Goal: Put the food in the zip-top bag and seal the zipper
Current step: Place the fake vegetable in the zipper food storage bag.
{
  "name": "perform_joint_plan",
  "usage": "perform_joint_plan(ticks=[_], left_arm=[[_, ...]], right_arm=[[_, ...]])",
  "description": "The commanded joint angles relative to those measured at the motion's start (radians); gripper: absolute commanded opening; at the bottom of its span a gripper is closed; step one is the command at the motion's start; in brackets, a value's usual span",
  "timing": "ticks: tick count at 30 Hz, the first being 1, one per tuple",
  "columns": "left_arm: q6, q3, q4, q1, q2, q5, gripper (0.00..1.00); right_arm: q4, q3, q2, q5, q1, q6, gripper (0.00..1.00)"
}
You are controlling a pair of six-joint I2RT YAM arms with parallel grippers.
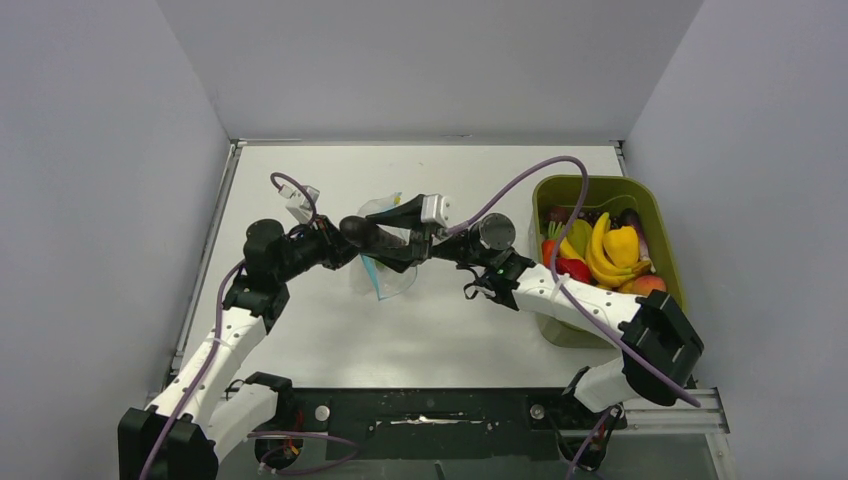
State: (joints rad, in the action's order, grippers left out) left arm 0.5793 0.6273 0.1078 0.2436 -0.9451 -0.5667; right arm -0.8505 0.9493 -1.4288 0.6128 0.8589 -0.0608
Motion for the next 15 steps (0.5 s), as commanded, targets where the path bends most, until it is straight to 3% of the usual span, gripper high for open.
perform_joint_plan(ticks=[1,15], left_arm=[[-0.016,0.001,0.048,0.005,0.024,-0.023,0.0],[-0.025,-0.001,0.044,0.005,0.028,-0.027,0.0]], right_arm=[[-0.133,-0.012,-0.031,0.044,0.001,0.012,0.42],[-0.199,-0.121,-0.078,-0.082,-0.012,0.002,0.48]])
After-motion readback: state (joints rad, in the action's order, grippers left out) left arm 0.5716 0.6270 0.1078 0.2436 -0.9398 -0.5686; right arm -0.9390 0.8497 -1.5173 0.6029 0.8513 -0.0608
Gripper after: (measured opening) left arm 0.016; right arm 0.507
